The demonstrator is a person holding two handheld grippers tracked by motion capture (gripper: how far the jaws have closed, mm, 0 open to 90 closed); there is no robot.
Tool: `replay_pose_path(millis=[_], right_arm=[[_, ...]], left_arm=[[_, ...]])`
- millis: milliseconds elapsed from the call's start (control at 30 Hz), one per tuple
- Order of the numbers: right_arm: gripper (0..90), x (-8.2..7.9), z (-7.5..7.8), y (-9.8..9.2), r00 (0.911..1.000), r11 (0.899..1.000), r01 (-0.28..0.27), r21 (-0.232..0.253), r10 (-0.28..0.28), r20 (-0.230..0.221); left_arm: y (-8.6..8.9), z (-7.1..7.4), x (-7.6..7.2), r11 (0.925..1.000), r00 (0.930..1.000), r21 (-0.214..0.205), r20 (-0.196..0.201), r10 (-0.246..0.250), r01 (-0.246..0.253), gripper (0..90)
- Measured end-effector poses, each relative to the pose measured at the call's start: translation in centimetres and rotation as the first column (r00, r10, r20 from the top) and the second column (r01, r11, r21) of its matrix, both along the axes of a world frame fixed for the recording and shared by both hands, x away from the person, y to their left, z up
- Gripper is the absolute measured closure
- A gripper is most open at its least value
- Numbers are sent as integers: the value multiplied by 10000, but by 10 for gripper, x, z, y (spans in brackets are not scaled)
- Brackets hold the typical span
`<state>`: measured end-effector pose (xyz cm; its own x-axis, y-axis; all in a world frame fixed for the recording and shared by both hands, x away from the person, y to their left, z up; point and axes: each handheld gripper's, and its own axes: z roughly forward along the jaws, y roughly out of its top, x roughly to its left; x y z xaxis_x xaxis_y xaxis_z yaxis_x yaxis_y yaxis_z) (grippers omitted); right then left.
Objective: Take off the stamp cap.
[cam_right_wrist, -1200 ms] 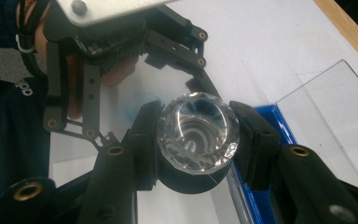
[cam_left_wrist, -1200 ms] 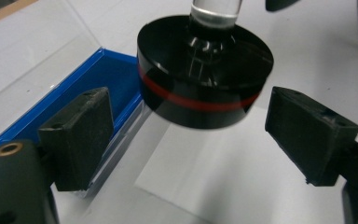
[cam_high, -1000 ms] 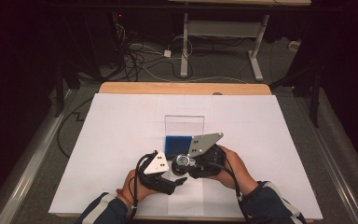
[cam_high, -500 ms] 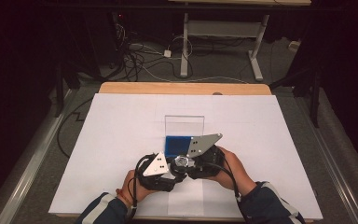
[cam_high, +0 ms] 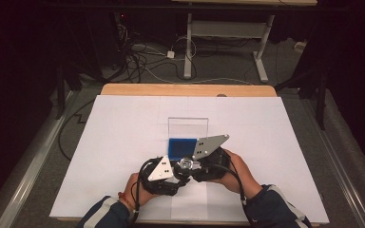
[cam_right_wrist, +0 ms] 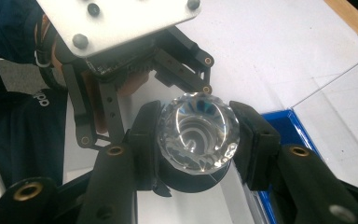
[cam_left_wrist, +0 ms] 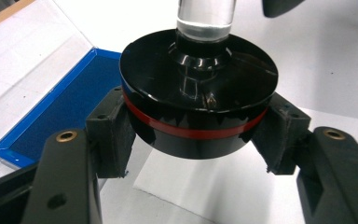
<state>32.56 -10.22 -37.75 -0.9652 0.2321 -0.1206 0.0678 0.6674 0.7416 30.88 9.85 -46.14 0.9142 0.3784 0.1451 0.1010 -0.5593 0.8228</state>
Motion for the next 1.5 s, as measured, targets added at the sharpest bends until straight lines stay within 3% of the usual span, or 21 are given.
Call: replay_pose_path(millis=[367, 467, 633, 733, 767, 833, 933, 1167, 1500], right_arm=[[566, 0, -2, -2, 9999, 10000, -41, -61, 40, -149], [566, 1, -3, -3, 9997, 10000, -64, 35, 65, -218], [566, -1, -5, -1, 10000, 9999, 11, -100, -11, -5], [567, 0, -5, -2, 9999, 9999, 106, -22, -106, -34], [567, -1, -1, -5, 9999, 9996, 117, 250, -117, 21], [567, -2, 1, -7, 9997, 9994, 180, 287, -184, 140], [567, -2, 5, -12, 9994, 9986, 308, 423, -314, 139], [566, 0, 4, -19, 9988, 9987, 477, 199, -479, 134], [566, 6, 4, -35, 9961, 9961, 871, -150, -869, 134]], left_arm=[[-2, 1, -2, 9982, 9998, 596, 167, -78, 68, 368], [-2, 1, -2, 9983, 9999, 586, 112, -57, 50, 369], [-2, -1, 0, 9983, 9998, 583, -186, -52, 63, 369], [-1, -2, 2, 9982, 9990, 589, -438, 91, -65, 370], [1, -4, 3, 9987, 9988, 483, -464, 171, -148, 370], [1, -6, 4, 9977, 9981, 680, -601, 107, -66, 370], [1, -5, 3, 9977, 9991, 663, -400, 140, -114, 370], [10, -3, 2, 9963, 9999, 844, -56, 156, -151, 369], [39, 3, 3, 9966, 9975, 449, 135, 689, -694, 368]])
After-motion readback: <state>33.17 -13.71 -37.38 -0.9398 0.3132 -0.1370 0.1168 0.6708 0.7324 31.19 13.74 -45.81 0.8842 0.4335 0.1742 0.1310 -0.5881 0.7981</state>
